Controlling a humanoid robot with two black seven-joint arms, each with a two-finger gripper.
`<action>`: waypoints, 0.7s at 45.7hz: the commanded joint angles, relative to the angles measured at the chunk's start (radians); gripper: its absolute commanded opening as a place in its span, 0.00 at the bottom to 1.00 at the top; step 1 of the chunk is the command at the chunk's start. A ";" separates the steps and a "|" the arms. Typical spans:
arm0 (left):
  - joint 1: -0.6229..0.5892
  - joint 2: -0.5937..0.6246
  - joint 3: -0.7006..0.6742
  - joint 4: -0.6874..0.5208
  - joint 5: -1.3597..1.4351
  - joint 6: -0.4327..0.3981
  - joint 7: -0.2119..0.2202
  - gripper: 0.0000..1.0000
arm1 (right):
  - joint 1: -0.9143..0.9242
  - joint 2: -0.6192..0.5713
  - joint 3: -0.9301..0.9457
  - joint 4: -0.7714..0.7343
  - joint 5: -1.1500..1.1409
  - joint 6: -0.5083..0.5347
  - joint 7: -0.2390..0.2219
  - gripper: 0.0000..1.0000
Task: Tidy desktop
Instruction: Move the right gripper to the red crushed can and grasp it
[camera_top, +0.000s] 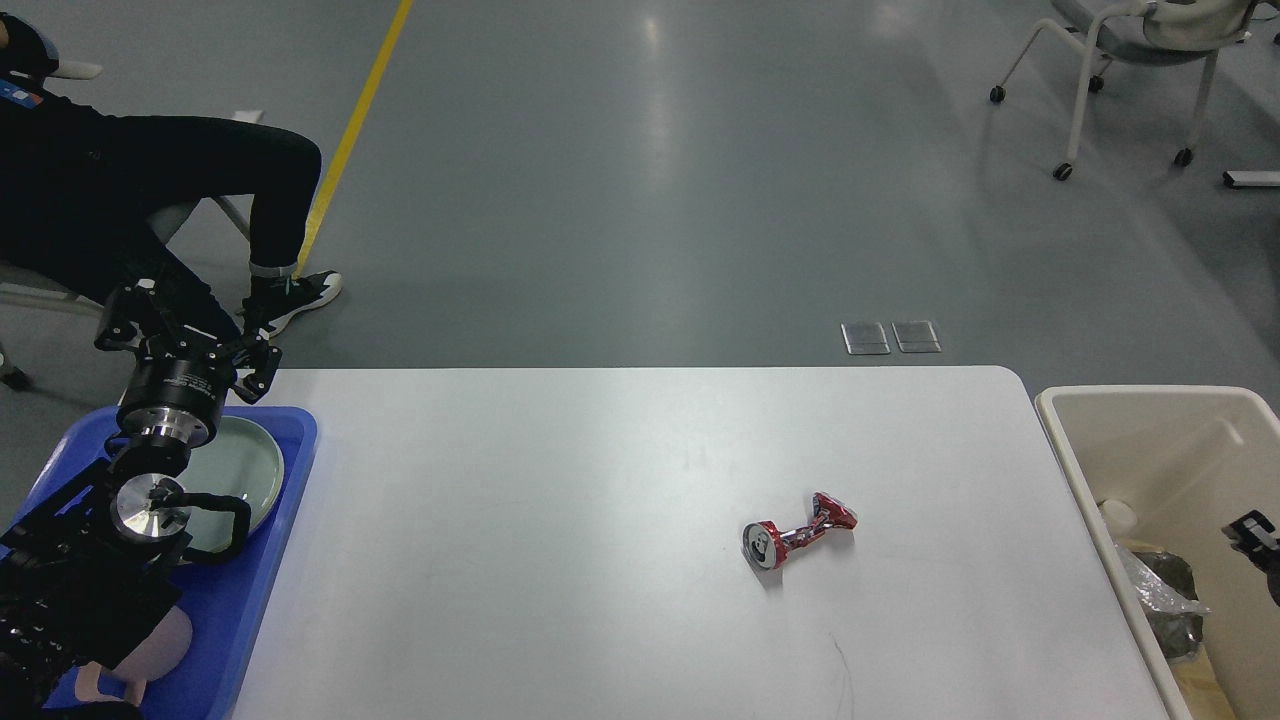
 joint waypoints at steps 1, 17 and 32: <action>0.000 0.000 0.000 0.000 0.000 0.000 0.000 0.97 | 0.169 -0.039 -0.073 0.145 -0.001 0.019 -0.001 1.00; 0.000 0.000 0.000 0.000 0.000 0.000 0.001 0.96 | 0.683 0.182 -0.424 0.389 0.005 0.043 -0.003 1.00; 0.000 0.000 0.000 0.000 0.000 0.000 0.000 0.97 | 1.016 0.291 -0.476 0.653 0.008 0.409 -0.001 1.00</action>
